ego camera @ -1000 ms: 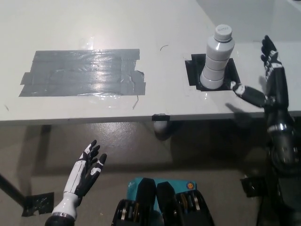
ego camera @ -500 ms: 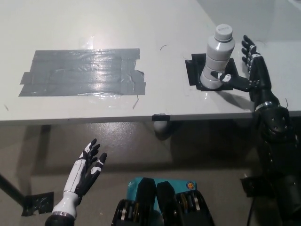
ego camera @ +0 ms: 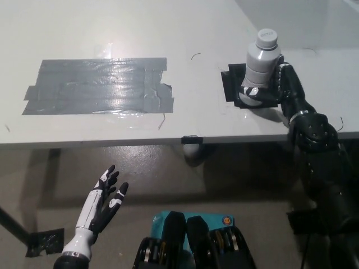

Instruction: A white bottle is kept in the middle of the desk infront of the robot and the robot picks it up with its right hand and passes it to a person

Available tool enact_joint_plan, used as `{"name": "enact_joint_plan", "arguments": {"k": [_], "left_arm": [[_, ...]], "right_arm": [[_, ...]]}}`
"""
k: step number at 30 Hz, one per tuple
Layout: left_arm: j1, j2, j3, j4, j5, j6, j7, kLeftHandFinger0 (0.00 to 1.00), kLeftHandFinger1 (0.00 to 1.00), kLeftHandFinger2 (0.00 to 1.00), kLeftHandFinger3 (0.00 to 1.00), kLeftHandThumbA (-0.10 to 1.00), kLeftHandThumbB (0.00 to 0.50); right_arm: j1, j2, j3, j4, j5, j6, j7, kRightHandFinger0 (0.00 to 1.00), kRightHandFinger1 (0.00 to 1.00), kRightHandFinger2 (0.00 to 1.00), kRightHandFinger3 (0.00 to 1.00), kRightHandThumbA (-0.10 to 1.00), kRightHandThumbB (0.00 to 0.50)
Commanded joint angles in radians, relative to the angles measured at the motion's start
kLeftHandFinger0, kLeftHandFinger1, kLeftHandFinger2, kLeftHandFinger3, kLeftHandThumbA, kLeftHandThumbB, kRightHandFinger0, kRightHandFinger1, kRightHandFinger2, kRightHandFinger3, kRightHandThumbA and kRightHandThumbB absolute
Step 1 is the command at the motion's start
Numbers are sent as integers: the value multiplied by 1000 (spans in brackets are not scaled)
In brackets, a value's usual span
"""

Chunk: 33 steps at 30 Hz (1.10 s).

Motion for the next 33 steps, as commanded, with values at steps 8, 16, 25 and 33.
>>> {"name": "enact_joint_plan", "arguments": {"k": [8, 16, 25, 33], "left_arm": [[-24, 7, 1, -22, -11, -27, 10, 1000, 1000, 1000, 1000, 776, 87], [-45, 6, 4, -8, -21, -36, 9, 1000, 1000, 1000, 1000, 745, 88], [-39, 12, -1, -17, -26, -38, -3, 1000, 1000, 1000, 1000, 729, 58], [-48, 12, 4, -11, -36, -37, -4, 1000, 1000, 1000, 1000, 742, 61]], "right_arm": [[-240, -21, -108, 272, 135, -87, 106, 1000, 1000, 1000, 1000, 997, 487], [-338, -8, -132, 361, 129, -109, -13, 60, 140, 285, 306, 162, 323], [-282, 6, -34, 363, 53, -137, -66, 219, 637, 892, 682, -100, 259], [-280, 3, 9, 361, 38, -169, -69, 282, 670, 921, 807, -100, 219]]}}
